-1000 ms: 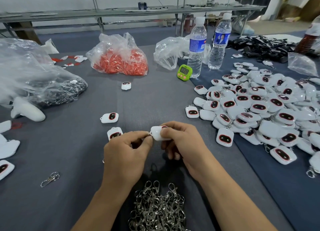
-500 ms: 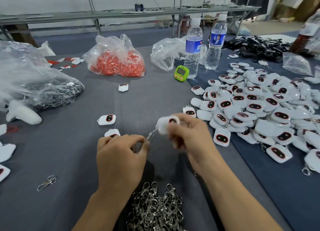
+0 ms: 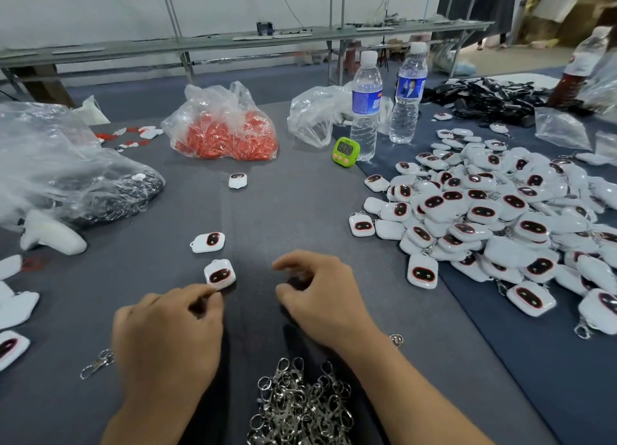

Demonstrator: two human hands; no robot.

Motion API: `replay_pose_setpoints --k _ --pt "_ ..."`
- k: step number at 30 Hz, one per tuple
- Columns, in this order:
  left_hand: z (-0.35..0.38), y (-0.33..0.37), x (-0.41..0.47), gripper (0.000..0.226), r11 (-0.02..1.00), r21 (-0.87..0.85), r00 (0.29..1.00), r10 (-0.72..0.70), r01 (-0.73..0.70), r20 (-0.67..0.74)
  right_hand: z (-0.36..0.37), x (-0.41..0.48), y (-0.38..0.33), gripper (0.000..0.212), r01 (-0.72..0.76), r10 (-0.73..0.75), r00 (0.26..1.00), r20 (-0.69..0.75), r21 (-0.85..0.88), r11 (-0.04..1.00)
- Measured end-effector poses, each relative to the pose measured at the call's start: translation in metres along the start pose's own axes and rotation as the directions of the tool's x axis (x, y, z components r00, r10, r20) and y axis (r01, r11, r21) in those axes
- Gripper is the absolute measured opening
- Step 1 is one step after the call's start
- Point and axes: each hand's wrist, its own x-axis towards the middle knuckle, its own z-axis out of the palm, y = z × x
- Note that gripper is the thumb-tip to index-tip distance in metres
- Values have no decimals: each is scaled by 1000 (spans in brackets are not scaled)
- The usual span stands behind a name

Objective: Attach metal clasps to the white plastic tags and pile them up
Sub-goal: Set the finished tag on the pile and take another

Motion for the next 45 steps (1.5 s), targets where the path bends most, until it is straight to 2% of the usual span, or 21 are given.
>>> replay_pose_setpoints --k 3,7,10,12,14,17,20,24,26,27,29,31,32,33,35,36,38,40,43,45 --pt "-6 -13 -8 10 996 -52 983 -61 71 174 20 6 -3 46 164 -150 984 91 -171 972" --pt "-12 -19 -16 13 990 -142 971 21 14 237 48 24 -9 69 251 -174 951 256 -311 917" --pt "-16 -17 -15 5 989 -143 966 16 22 257 57 32 -10 62 341 -195 917 347 -433 834" --pt "-19 -19 -13 14 992 -129 952 40 0 303 55 32 -11 48 380 -245 907 343 -410 829" --pt "-24 -25 -9 20 989 -149 931 77 -25 356 50 28 -11 35 354 -259 919 297 -332 874" --pt "-33 -34 -3 35 976 -212 868 144 -46 475 41 25 -11 11 233 -173 956 239 -251 940" --pt "-31 -38 -2 25 953 -300 874 120 31 471 32 23 -9 33 35 -23 997 77 -153 988" --pt "-23 -35 -6 16 954 -301 918 122 -2 379 21 13 -8 32 -44 40 997 -64 -55 998" --pt "-22 -29 -10 21 946 -323 936 122 -9 330 16 7 -10 28 -88 109 985 -136 149 985" --pt "-21 -26 -12 26 941 -338 946 115 -6 303 14 5 -10 28 -116 172 975 -141 334 935" --pt "-17 -18 -14 30 931 -364 959 99 5 265 10 0 -14 33 -193 312 948 -59 673 714" --pt "-9 -10 -13 18 910 -414 965 77 35 251 8 -2 -18 27 -285 405 911 70 820 497" --pt "-5 -6 -11 15 892 -449 967 58 62 249 7 -2 -19 21 -327 423 897 124 831 451" --pt "0 0 -8 13 865 -491 966 35 99 256 7 -3 -20 17 -362 425 891 161 817 450" --pt "9 11 -1 14 801 -569 958 -19 186 287 7 -1 -19 5 -378 387 905 175 748 545" --pt "14 16 3 15 766 -600 949 -40 230 313 8 -1 -19 7 -354 344 924 168 717 601" --pt "23 26 9 17 664 -672 919 -56 326 391 8 -3 -17 30 -296 271 951 148 683 668" --pt "26 31 12 23 552 -735 892 -36 394 451 8 -3 -15 32 -235 222 969 105 661 713" --pt "28 29 9 28 528 -765 899 7 369 438 5 -2 -13 23 -164 156 986 62 549 820" --pt "29 27 8 31 543 -765 910 3 346 414 3 0 -12 20 -148 117 989 94 491 859"
